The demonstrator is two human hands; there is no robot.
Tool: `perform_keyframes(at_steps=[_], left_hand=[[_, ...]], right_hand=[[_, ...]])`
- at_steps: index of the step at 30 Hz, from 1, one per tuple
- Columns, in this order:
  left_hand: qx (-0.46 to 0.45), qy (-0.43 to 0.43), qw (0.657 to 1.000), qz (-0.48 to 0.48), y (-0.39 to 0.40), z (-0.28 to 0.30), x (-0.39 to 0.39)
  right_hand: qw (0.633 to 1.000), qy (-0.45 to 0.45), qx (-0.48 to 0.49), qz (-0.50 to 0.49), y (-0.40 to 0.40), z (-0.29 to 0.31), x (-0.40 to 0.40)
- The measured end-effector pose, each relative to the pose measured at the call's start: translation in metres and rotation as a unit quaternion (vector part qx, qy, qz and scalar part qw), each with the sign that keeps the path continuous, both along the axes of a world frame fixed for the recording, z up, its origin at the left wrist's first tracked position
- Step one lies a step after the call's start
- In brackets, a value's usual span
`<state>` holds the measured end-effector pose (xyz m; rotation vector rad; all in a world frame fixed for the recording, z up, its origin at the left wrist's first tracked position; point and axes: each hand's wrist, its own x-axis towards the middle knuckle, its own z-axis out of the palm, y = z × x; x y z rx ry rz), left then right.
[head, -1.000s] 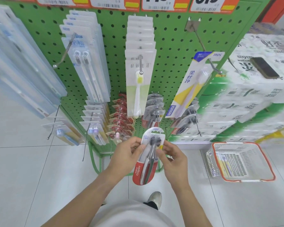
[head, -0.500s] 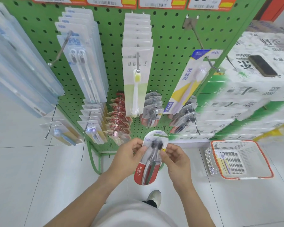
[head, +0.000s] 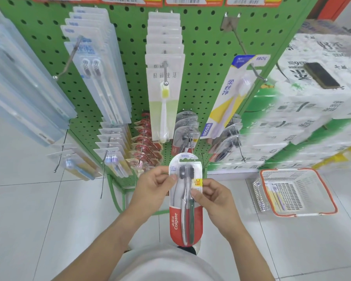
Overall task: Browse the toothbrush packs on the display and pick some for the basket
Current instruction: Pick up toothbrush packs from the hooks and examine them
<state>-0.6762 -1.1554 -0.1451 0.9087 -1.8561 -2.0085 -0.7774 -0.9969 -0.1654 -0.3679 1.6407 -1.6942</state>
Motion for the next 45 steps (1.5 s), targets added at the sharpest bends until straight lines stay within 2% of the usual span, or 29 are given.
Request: perform_keyframes(at_steps=[6, 12, 21, 26, 34, 45], left_hand=[[0.054, -0.012, 0.994, 0.091, -0.008, 0.004, 0.009], [0.097, -0.024, 0.995, -0.005, -0.009, 0.013, 0.021], [0.089, -0.025, 0.995, 0.035, -0.014, 0.015, 0.03], [0.097, -0.055, 0.993, -0.045, -0.01, 0.016, 0.038], [0.104, -0.069, 0.992, -0.015, -0.008, 0.013, 0.046], [0.123, -0.111, 0.986, -0.014, -0.009, 0.019, 0.046]], right_hand=[[0.993, -0.015, 0.052, 0.104, 0.003, 0.011, 0.004], [0.995, -0.014, 0.044, 0.083, 0.002, 0.017, 0.005], [0.987, -0.024, 0.068, 0.142, 0.001, 0.026, 0.007], [0.991, -0.031, 0.056, 0.12, 0.001, 0.025, 0.01], [0.981, -0.049, 0.049, 0.181, 0.008, 0.031, 0.007], [0.977, -0.039, 0.054, 0.202, 0.006, 0.03, 0.005]])
